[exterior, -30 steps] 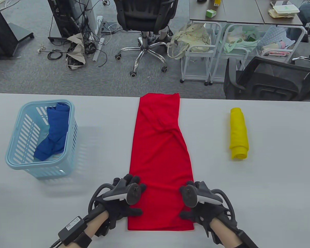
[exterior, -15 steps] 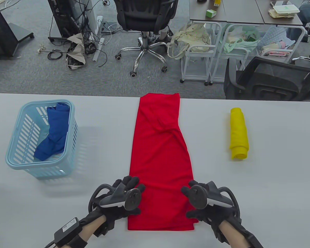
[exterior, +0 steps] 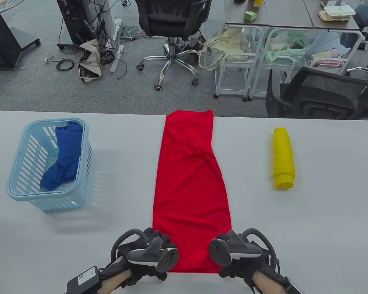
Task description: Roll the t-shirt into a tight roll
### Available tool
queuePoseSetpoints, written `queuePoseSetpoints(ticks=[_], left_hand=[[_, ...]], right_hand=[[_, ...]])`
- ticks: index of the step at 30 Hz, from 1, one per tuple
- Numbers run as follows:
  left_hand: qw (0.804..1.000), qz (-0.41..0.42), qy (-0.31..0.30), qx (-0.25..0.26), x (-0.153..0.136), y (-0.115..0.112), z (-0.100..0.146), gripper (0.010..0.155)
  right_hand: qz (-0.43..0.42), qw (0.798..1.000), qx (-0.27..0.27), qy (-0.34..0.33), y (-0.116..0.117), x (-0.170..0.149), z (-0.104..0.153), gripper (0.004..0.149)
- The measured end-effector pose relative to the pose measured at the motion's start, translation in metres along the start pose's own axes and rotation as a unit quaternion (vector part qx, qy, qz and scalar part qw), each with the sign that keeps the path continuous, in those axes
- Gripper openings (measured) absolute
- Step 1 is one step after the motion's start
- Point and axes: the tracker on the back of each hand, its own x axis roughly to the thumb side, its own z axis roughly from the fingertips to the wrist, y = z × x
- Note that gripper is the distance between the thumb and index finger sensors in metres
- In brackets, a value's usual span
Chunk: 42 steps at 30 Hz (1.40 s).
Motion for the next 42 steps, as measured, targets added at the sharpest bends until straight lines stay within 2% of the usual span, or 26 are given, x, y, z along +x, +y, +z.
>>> queuePoseSetpoints(ticks=[4,8,14,16,19,22,24,26,28,30,32,37,39,42], left_hand=[[1.000,-0.007,0.007,0.002,0.003,0.002,-0.003,0.072],[0.997,-0.032,0.037,0.054,0.003,0.001,-0.009,0.054],[0.996,-0.003,0.057,0.072,-0.012,0.003,-0.008,0.060],[0.993,0.038,0.063,0.096,-0.022,0.007,-0.004,0.051],[0.981,0.106,0.082,0.143,-0.040,0.018,0.004,0.042],[0.960,0.208,0.074,0.170,-0.059,0.023,0.009,0.042],[0.940,0.280,0.047,0.189,-0.069,0.021,0.009,0.042],[0.915,0.348,0.030,0.200,-0.078,0.017,0.006,0.042],[0.904,0.360,0.014,0.230,-0.082,0.013,0.004,0.041],[0.908,0.327,0.032,0.261,-0.085,0.012,0.003,0.041],[0.913,0.320,0.033,0.251,-0.087,0.011,0.000,0.041],[0.883,0.418,-0.001,0.213,-0.089,0.006,-0.007,0.041],[0.851,0.498,-0.041,0.162,-0.091,0.003,-0.010,0.041],[0.791,0.599,-0.106,0.068,-0.093,-0.002,-0.009,0.041]], right_hand=[[0.010,1.000,-0.015,0.015,-0.003,0.006,-0.002,0.070],[0.050,0.994,-0.081,0.056,-0.006,0.013,-0.006,0.049],[-0.045,0.996,-0.065,0.052,-0.009,-0.010,-0.008,0.039],[-0.076,0.992,-0.082,0.050,-0.016,-0.017,-0.002,0.036],[-0.116,0.985,-0.113,0.055,-0.026,-0.026,0.007,0.037],[-0.226,0.963,-0.147,0.016,-0.032,-0.040,0.014,0.039],[-0.288,0.944,-0.161,0.000,-0.031,-0.047,0.016,0.041],[-0.315,0.935,-0.163,-0.011,-0.030,-0.049,0.015,0.041],[-0.312,0.935,-0.167,-0.003,-0.031,-0.050,0.014,0.041],[-0.312,0.935,-0.166,0.008,-0.032,-0.051,0.014,0.041],[-0.317,0.933,-0.168,0.023,-0.032,-0.053,0.014,0.041],[-0.356,0.922,-0.150,0.025,-0.025,-0.059,0.012,0.040],[-0.411,0.902,-0.129,0.000,-0.021,-0.063,0.012,0.040],[-0.500,0.858,-0.098,-0.059,-0.019,-0.067,0.014,0.040]])
